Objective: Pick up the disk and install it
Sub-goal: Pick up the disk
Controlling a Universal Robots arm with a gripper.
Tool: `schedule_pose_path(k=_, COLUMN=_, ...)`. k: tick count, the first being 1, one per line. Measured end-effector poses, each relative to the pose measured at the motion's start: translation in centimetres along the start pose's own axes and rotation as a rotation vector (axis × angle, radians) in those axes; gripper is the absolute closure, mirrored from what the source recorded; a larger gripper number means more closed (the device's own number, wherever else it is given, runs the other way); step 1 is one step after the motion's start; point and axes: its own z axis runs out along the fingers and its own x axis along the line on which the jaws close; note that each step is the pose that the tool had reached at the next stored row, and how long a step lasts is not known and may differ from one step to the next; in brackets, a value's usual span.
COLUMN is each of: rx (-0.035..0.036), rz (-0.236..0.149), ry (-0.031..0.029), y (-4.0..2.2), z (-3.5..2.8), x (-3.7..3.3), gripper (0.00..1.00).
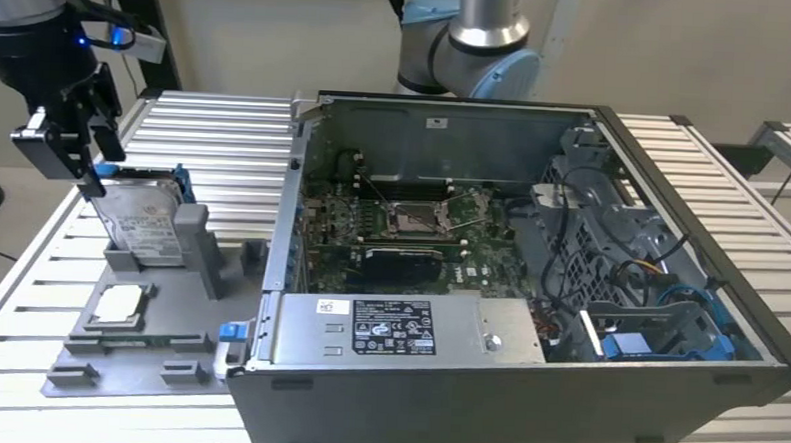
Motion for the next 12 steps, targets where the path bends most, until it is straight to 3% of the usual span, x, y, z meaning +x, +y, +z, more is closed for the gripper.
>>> schedule_pose_path(k=3, rx=0.0005, rz=-0.006, ry=-0.0038, y=0.02, z=0.55, x=-0.05, gripper=0.0)
schedule_pose_path(k=8, rx=0.0018, rz=-0.02, ry=-0.0183, y=0.28, z=1.34, x=-0.04, gripper=0.0)
schedule_pose_path(k=12, rx=0.0038, rz=-0.024, ry=-0.0251, y=0.31, z=2.0, x=-0.02, gripper=0.0)
